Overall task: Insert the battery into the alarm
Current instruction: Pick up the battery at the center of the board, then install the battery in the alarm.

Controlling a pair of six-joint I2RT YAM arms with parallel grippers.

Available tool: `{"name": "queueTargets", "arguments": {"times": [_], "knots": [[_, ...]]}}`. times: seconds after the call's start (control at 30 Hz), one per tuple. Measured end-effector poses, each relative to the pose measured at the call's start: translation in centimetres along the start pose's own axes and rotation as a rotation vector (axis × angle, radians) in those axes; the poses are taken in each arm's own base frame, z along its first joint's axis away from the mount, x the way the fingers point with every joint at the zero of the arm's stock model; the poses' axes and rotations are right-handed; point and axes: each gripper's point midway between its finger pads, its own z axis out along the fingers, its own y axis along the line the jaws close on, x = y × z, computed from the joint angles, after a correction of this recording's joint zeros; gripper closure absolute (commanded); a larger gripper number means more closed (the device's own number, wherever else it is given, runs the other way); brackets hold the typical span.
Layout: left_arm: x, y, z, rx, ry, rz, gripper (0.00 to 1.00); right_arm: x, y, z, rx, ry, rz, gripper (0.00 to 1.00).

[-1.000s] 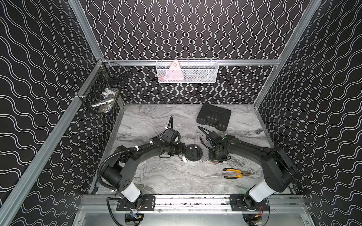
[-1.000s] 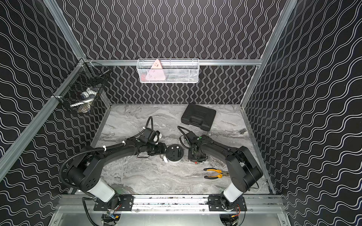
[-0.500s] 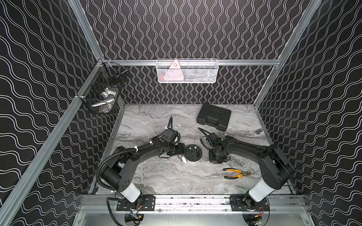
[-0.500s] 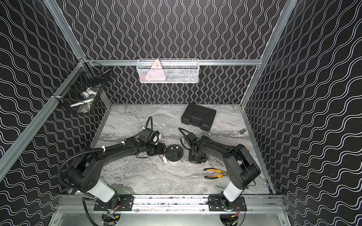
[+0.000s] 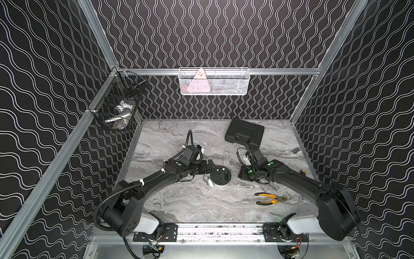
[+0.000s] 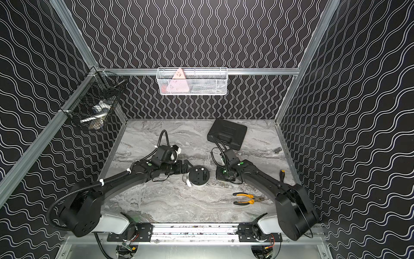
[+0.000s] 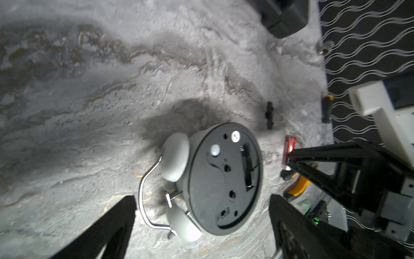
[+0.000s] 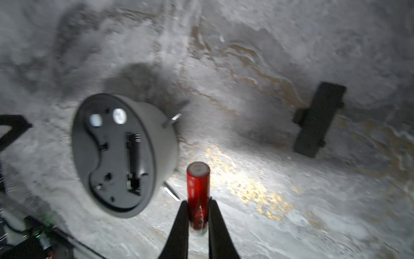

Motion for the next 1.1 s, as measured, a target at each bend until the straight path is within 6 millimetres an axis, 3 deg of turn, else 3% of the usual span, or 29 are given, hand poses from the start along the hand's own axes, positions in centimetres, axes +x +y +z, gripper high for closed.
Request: {"name": "queueTargets", "arguments": {"times": [0.13,0.3,0.47,0.77,0.87,1.1], "knots": [[-1.3,-1.9,-1.0,0.124,-0.079,0.007,0.01,-1.3,3.5,-1.1,-0.184,-0.046,-0.041,0.91],[-2.1,-5.3,-1.7,0.334,-0.123,0.008,0.01,-1.1,7.0,-2.2,-0.389,-0.040,-0.099,0.91],[-2.4,-8.2,-1.8,0.542,-0.118,-0.035,0.13,-0.9,9.4,-3.3,-0.526,-0.030,-0.153,0.91],[-1.4,-11.5,-2.2,0.691,-0.067,-0.022,0.32,-1.1,11.5,-3.8,-0.648,0.000,-0.195,0.90],[-1.0,-11.7,-1.9,0.691,-0.052,-0.021,0.41,-1.0,11.9,-4.0,-0.672,0.006,-0.201,0.90],[-0.5,-11.3,-1.2,0.691,-0.030,-0.053,0.54,-1.2,12.2,-4.2,-0.687,0.007,-0.194,0.90]]}}
